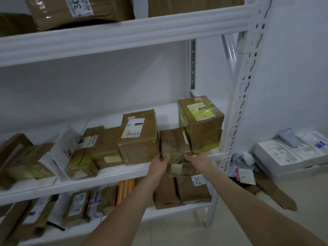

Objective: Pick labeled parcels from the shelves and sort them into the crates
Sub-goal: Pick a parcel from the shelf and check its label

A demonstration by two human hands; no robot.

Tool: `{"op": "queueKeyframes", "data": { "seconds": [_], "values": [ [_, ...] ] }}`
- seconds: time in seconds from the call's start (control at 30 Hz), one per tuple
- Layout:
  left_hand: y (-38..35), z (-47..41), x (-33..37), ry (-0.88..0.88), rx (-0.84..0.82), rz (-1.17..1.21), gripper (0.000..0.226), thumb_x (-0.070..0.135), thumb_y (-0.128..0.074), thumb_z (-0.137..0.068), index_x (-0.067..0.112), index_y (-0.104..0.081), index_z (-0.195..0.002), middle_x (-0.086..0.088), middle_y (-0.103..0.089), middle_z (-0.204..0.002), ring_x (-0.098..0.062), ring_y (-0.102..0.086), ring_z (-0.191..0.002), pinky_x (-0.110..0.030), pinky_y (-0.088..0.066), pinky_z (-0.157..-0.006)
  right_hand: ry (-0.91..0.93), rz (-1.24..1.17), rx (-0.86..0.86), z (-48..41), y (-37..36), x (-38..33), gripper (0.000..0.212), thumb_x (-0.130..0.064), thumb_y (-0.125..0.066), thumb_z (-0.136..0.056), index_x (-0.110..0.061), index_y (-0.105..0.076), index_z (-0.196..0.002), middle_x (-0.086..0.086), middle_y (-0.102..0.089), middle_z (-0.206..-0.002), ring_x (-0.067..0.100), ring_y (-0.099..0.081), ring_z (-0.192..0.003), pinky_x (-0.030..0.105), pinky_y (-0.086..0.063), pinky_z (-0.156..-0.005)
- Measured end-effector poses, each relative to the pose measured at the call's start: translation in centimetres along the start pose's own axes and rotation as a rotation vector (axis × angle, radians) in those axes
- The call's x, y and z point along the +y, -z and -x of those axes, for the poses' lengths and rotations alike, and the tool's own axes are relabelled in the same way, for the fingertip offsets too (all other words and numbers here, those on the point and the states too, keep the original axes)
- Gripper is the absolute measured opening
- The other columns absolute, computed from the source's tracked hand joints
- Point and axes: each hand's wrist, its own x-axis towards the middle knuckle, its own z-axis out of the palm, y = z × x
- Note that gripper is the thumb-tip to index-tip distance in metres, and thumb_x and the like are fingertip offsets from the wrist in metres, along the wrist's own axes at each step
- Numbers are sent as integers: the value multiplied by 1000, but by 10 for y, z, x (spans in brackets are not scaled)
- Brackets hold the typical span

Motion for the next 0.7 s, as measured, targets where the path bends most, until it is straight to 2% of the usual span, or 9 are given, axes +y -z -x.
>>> {"op": "queueKeyframes", "data": {
  "seconds": [0.07, 0.13, 0.27, 0.4, 0.5, 0.6, 0.7],
  "values": [
    [3, 6, 2, 43, -22, 101, 46, 35, -56, -95, 12, -51, -134, -6, -57, -133, -28, -56, -117, -42, -46, -101, -24, -78, -39, 0, 1, 2, 41, -27, -73, -82, -11, -62, -118, 7, -71, -103, 24, -69, -91, 43, -56, -87],
    [5, 13, 5, 71, -48, 167, 42, 28, -58, -94, 11, -52, -132, -7, -58, -130, -27, -58, -113, -38, -49, -94, -34, -126, -52, 5, 7, 1, 32, -21, -75, -80, -12, -61, -107, 8, -70, -98, 25, -69, -89, 45, -57, -84],
    [5, 33, 6, 61, -74, 198, 45, 13, -63, -88, 13, -51, -132, -5, -64, -112, -18, -63, -89, -29, -52, -66, -3, -127, -81, 19, 20, -1, 29, -13, -74, -76, -12, -57, -99, 12, -69, -97, 29, -68, -90, 49, -57, -83],
    [7, 45, 6, -9, -94, 183, 54, 6, -65, -84, 12, -47, -134, -1, -64, -107, -16, -63, -92, -33, -57, -79, 7, -196, -108, 34, 32, -2, 30, -7, -75, -77, -12, -53, -97, 10, -65, -96, 26, -66, -89, 44, -56, -84],
    [17, 55, 9, -106, -97, 197, 59, 2, -65, -83, 11, -43, -138, -1, -62, -111, -15, -62, -94, -28, -56, -76, 68, -242, -114, 45, 33, -7, 40, -2, -72, -77, -11, -54, -111, 6, -66, -103, 25, -65, -94, 43, -55, -87],
    [35, 63, 12, -240, -54, 121, 68, 10, -71, -83, 14, -39, -142, -3, -58, -120, -17, -58, -102, -22, -52, -73, 138, -249, -171, 59, 24, -15, 48, 3, -66, -80, -16, -55, -122, 4, -69, -106, 23, -66, -95, 35, -55, -78],
    [62, 69, 15, -339, 23, 81, 68, 21, -73, -82, 18, -41, -143, -6, -54, -126, -19, -57, -109, -27, -54, -83, 217, -277, -198, 77, 10, -28, 54, 7, -64, -80, -22, -56, -125, 4, -70, -106, 23, -68, -97, 37, -55, -82]
  ]
}}
